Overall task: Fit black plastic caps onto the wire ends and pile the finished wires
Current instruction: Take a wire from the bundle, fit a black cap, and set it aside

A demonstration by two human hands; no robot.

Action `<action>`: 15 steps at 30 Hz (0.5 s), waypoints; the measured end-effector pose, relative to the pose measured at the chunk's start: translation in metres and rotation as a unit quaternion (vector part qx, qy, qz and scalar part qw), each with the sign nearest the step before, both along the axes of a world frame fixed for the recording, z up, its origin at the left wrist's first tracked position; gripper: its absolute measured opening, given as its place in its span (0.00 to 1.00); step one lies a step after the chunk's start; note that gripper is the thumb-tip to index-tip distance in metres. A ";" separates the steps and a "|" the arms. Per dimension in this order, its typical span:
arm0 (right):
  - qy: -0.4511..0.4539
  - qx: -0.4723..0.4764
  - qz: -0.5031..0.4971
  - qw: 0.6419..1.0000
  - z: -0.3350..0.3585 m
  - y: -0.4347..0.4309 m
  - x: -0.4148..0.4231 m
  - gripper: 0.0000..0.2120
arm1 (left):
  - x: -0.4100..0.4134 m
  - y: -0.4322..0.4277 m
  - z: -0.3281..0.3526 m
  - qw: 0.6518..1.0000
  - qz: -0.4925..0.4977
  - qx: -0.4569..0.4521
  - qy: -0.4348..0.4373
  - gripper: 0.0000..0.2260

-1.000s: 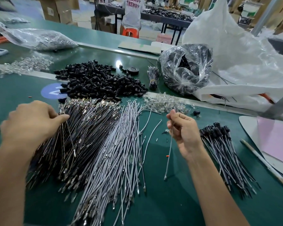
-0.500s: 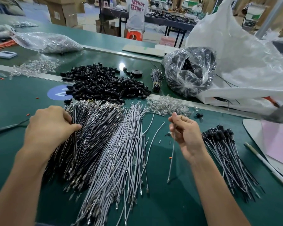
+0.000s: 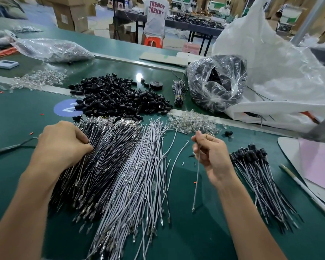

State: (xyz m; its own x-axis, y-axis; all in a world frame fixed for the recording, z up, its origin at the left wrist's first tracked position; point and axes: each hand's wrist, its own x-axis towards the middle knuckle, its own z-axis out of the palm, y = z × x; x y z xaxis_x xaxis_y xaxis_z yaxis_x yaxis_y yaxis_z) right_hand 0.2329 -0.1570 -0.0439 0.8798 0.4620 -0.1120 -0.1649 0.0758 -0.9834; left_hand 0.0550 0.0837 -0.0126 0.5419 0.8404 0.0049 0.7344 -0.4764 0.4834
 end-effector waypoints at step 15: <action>0.001 -0.004 0.007 1.000 0.001 0.001 0.000 0.12 | 0.015 -0.003 0.010 0.988 -0.027 0.009 -0.154 0.07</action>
